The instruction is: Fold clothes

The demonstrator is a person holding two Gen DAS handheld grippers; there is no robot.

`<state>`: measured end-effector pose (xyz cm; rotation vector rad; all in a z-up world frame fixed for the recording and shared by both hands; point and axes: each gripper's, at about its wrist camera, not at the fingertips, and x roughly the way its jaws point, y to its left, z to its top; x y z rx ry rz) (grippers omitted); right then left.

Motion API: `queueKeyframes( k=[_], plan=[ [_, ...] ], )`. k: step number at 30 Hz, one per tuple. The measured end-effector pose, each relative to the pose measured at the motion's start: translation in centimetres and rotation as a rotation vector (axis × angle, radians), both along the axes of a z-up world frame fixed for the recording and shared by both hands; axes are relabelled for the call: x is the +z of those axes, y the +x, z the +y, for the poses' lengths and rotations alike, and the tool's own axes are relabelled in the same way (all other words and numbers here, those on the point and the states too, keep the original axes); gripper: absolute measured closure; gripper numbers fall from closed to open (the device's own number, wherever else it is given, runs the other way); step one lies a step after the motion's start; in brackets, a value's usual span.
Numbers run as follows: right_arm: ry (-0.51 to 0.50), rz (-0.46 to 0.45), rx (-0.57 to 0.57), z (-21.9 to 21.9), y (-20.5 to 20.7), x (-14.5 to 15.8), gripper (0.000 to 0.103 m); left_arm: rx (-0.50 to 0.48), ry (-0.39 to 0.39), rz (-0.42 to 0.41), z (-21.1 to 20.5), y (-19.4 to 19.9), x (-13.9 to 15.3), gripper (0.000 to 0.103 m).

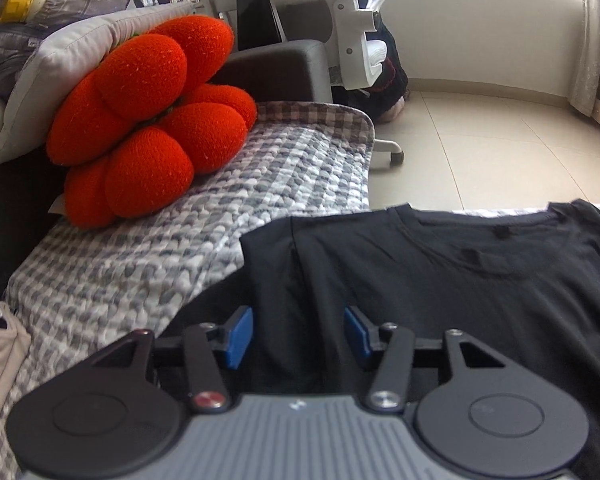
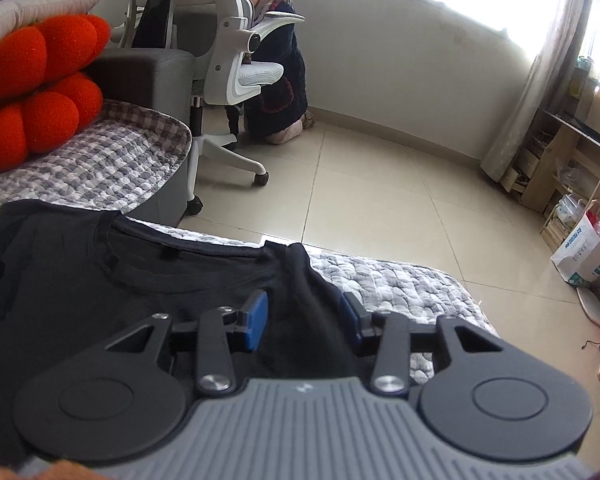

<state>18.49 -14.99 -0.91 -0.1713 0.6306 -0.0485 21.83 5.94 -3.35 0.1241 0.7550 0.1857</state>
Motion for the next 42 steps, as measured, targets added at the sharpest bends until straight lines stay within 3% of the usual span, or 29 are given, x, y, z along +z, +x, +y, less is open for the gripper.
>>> queueKeyframes(
  k=[8,13,19,24,27,29,36,42],
  plan=[
    [0.054,0.001,0.011,0.3,-4.8,0.6,0.053,0.020,-0.113,0.058,0.2,-5.1,0.1,0.050],
    [0.089,0.010,0.007,0.1,-7.5,0.4,0.052,0.016,-0.177,0.082,0.5,-8.1,-0.2,0.042],
    [0.125,0.011,-0.001,-0.2,-10.5,-0.9,0.048,0.003,-0.252,0.075,1.2,-11.5,-1.0,0.035],
    [0.169,0.011,-0.019,-0.8,-13.0,-2.9,0.047,-0.014,-0.262,0.047,1.8,-13.5,-1.5,0.032],
    [0.218,0.014,-0.037,-1.4,-14.0,-4.2,0.047,-0.040,-0.282,0.043,2.4,-14.2,-1.3,0.029],
    [0.233,0.068,-0.062,-1.6,-14.1,-4.7,0.047,-0.043,-0.273,0.031,3.0,-14.6,-1.2,0.027],
    [0.344,0.113,-0.107,-3.8,-14.6,-4.4,0.044,0.026,-0.311,0.046,6.1,-14.1,-1.2,0.025],
    [0.307,0.119,-0.095,-4.0,-15.2,-4.8,0.043,-0.026,-0.312,0.121,6.5,-13.5,-1.9,0.024]
  ],
)
